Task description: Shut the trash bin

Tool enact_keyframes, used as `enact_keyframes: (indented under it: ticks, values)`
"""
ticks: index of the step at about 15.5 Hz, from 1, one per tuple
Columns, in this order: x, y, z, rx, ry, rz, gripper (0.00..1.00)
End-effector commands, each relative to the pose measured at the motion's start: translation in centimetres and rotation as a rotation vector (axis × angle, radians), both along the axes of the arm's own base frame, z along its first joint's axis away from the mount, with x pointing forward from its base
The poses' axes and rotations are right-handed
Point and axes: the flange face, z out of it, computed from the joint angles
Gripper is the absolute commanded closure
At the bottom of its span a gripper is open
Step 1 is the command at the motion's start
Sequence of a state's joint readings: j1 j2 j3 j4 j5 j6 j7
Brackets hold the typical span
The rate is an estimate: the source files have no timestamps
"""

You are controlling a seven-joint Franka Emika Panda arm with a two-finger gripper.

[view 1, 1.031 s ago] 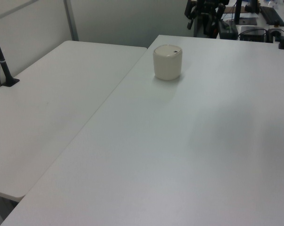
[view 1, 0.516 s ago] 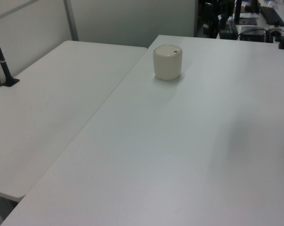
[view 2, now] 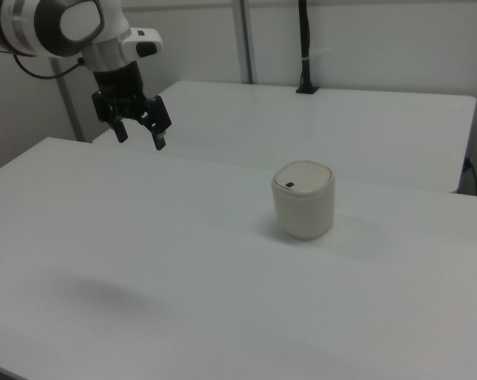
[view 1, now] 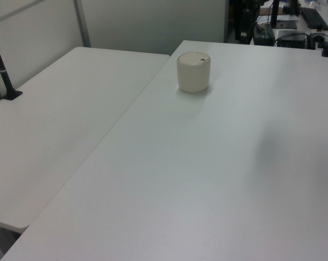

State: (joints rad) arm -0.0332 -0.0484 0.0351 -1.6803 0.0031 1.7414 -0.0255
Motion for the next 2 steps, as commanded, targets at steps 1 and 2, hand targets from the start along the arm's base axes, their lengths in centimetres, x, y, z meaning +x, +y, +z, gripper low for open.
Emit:
enact_keyframes:
  ticks: [1, 2]
  values:
    - [-0.18, -0.21, 0.79, -0.015, -0.005, 0.039, 0.00]
    - [-0.19, -0.21, 0.64, -0.015, 0.002, 0.039, 0.00]
